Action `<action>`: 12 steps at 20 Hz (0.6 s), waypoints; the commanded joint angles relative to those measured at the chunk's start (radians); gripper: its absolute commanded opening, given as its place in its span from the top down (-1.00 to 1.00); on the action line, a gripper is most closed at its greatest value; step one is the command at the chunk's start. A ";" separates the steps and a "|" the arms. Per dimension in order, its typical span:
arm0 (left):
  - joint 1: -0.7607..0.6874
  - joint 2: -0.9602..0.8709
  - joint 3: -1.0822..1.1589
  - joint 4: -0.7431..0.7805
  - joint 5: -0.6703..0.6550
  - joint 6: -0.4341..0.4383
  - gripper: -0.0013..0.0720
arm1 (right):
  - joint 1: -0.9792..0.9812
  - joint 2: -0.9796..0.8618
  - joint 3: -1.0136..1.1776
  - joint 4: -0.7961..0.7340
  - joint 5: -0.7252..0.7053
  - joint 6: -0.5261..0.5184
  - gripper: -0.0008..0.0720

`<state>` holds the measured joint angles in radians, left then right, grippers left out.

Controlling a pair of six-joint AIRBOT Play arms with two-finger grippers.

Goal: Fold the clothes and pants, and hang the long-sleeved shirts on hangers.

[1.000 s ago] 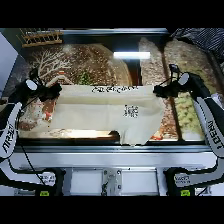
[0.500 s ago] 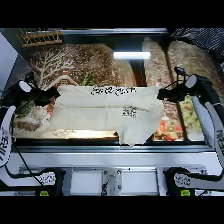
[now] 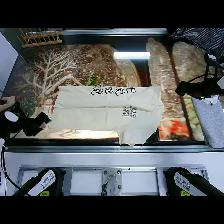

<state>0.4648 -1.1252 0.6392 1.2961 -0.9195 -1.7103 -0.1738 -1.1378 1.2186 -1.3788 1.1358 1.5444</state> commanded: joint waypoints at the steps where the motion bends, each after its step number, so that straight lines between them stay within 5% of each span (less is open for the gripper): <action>1: 0.024 0.022 -0.130 -0.096 0.096 0.002 -0.74 | -0.003 0.019 0.000 0.029 0.005 -0.003 -0.63; 9: -0.140 -0.178 0.010 -0.145 0.122 -0.014 -0.61 | -0.006 0.019 -0.003 0.016 0.039 -0.012 -0.63; 10: -0.149 -0.187 0.022 -0.143 0.111 -0.014 0.29 | -0.006 0.021 -0.013 0.004 0.060 -0.035 -0.63; 11: -0.157 -0.185 0.030 -0.142 0.105 -0.010 0.97 | -0.007 0.024 -0.037 -0.002 0.085 -0.041 -0.63; 12: -0.163 -0.176 0.034 -0.136 0.098 -0.001 0.95 | -0.012 0.031 -0.076 0.001 0.100 -0.041 -0.63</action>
<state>0.3305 -1.2858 0.6437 1.1542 -0.8021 -1.7161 -0.1802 -1.1156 1.1904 -1.3636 1.1820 1.5219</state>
